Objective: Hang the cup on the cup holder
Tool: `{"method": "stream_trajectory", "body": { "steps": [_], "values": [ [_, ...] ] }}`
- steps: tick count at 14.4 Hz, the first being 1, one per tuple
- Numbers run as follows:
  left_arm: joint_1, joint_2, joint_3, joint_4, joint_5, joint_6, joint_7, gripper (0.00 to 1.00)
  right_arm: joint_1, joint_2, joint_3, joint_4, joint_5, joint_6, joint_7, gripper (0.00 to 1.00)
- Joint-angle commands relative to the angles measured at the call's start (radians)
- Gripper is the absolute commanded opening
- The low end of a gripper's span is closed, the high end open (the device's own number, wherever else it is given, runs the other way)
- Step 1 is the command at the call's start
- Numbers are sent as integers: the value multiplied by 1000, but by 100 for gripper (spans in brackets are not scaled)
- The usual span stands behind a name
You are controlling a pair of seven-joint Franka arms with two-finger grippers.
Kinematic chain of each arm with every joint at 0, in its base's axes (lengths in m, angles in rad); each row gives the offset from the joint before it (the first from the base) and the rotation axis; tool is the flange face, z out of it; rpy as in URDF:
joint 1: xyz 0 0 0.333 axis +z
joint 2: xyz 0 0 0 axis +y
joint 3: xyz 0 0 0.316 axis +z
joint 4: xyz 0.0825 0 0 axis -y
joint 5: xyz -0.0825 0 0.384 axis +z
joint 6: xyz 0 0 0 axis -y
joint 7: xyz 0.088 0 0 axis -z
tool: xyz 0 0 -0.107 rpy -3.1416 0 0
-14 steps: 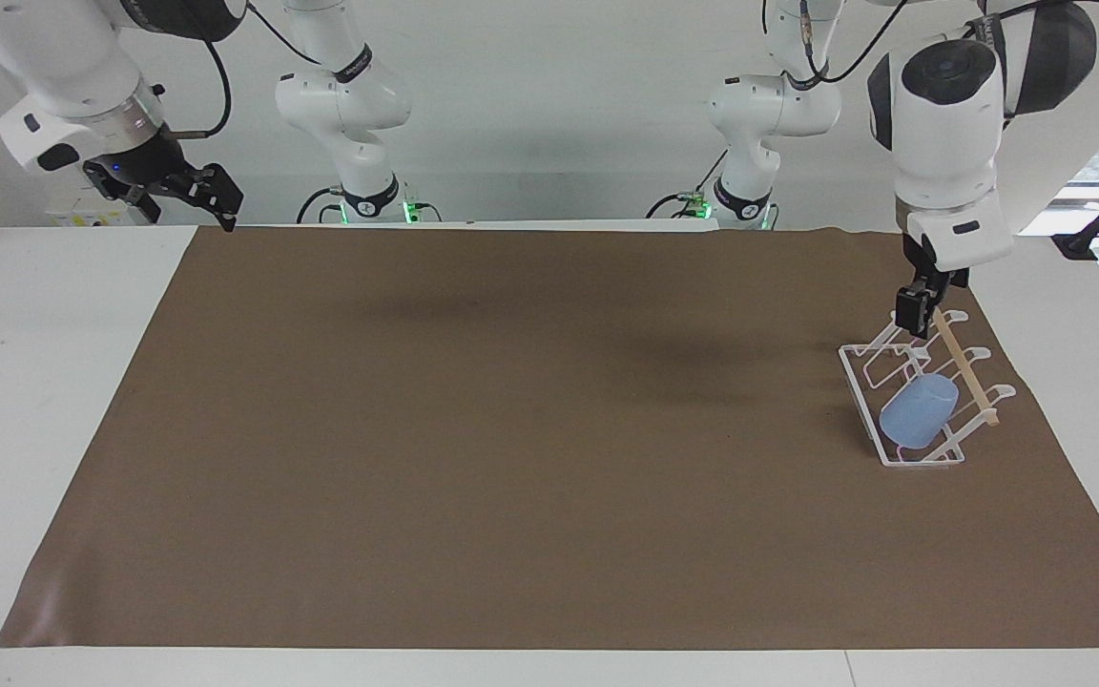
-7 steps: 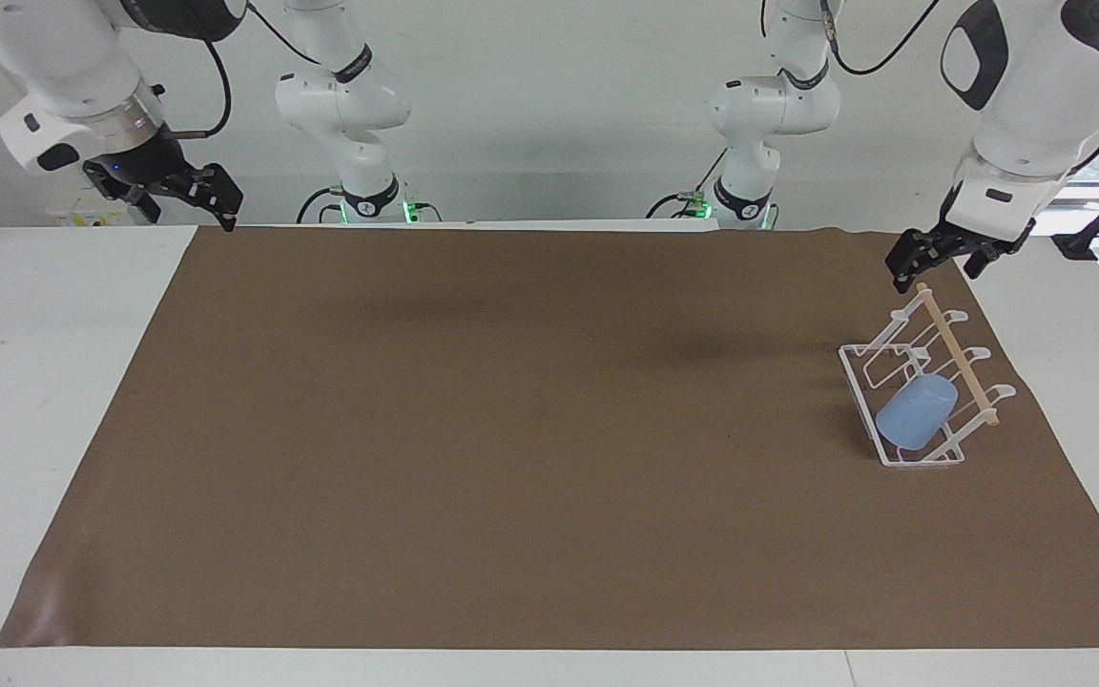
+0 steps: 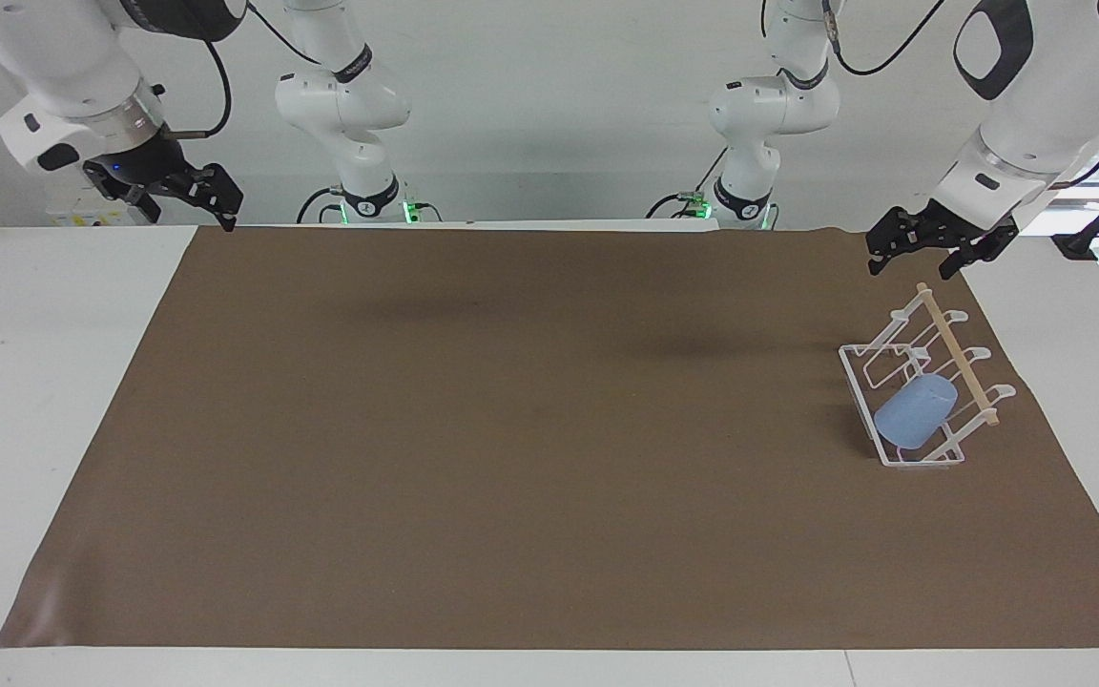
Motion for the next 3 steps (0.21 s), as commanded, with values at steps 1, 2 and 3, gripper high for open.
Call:
{"method": "stream_trajectory", "body": {
  "steps": [1, 2, 3],
  "values": [
    [-41, 32, 8, 54, -7, -39, -21, 100, 1, -23, -5, -25, 17, 0, -19, 99],
    [-43, 32, 8, 57, -4, -42, -21, 100, 3, -23, -5, -26, 17, 0, -19, 99],
    [-47, 35, 8, 71, -3, -56, -21, 100, 1, -23, -5, -26, 17, 0, -19, 99]
  ]
}}
